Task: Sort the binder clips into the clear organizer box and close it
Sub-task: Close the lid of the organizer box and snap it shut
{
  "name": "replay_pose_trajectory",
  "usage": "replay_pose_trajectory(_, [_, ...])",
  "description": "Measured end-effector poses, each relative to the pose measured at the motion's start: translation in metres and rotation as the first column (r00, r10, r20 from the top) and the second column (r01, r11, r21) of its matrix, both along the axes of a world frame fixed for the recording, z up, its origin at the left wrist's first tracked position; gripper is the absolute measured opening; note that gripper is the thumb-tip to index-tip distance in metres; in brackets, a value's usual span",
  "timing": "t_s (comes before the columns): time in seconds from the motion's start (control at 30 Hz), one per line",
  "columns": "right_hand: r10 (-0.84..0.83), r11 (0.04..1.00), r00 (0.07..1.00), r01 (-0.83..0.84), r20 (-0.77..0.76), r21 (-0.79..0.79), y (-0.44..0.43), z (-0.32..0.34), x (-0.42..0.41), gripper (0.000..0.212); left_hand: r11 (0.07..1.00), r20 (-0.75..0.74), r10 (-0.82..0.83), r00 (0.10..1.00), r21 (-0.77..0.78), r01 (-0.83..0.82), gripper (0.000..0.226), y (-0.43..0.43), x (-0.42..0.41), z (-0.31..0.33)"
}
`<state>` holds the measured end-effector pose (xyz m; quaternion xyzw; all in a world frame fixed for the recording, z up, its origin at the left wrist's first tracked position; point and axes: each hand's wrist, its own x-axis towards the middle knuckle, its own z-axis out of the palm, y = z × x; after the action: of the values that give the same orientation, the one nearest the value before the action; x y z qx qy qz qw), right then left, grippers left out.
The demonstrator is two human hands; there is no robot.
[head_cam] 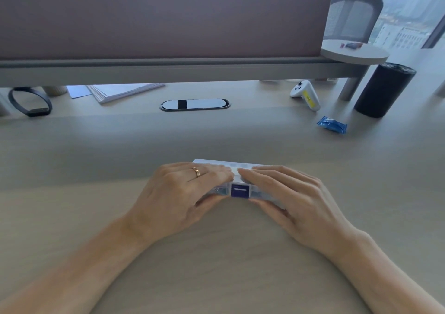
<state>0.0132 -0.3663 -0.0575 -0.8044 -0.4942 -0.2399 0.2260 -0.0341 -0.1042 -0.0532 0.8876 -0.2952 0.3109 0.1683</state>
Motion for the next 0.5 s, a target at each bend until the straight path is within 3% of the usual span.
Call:
replay_pose_trajectory(0.4, [-0.004,0.999,0.991,0.0,0.137,0.032,0.0018,-0.0039,0.0036,0.027,1.0,0.013,0.013,1.0,-0.012,-0.013,0.03,-0.0019,0.0021,0.0054])
replay_pose_trajectory(0.5, [-0.031,0.999,0.979,0.029,0.202,0.013,0.0015,-0.0047,0.0026,0.034,1.0,0.011,0.018,1.0,-0.005,-0.018,0.031,-0.0011,0.0028,0.007])
